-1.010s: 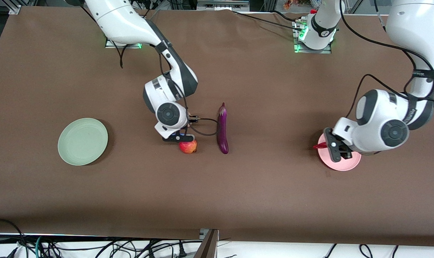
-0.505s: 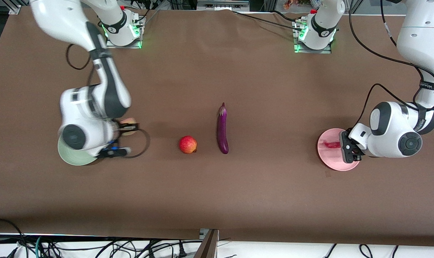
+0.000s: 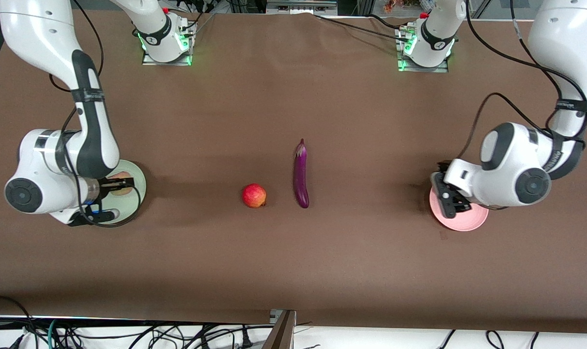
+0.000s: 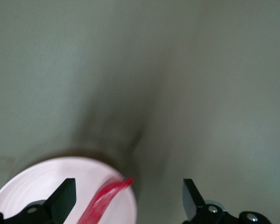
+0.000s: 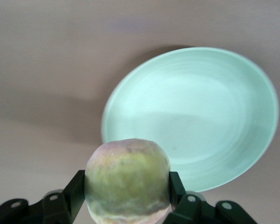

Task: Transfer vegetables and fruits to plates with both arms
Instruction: 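Release the apple on the green plate while the left gripper grasps the eggplant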

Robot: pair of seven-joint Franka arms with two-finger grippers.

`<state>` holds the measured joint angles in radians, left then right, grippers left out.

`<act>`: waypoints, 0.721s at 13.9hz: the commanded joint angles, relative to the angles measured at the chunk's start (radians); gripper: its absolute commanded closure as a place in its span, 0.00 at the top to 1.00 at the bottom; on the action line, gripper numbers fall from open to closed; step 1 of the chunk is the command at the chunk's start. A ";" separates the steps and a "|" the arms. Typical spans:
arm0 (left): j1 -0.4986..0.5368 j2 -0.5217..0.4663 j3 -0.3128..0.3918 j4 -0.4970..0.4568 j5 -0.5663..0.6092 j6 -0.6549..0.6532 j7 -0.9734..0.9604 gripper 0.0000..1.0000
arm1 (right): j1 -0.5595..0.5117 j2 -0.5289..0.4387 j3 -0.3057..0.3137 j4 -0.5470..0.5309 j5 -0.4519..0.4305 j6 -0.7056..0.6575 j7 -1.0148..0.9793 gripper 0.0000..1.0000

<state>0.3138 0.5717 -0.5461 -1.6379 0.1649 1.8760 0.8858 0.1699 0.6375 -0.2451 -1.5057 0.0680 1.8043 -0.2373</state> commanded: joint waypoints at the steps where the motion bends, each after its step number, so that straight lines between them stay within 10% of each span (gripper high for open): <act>1: -0.089 0.008 -0.073 0.013 -0.011 -0.021 -0.341 1.00 | -0.081 0.027 0.012 0.005 -0.005 0.042 -0.082 0.34; 10: -0.479 0.155 -0.006 0.030 0.067 0.454 -1.289 1.00 | -0.104 0.082 0.012 -0.004 -0.001 0.150 -0.085 0.35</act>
<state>-0.1158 0.6936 -0.5944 -1.6368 0.1890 2.2701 -0.2985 0.0779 0.7129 -0.2429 -1.5062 0.0683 1.9267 -0.3166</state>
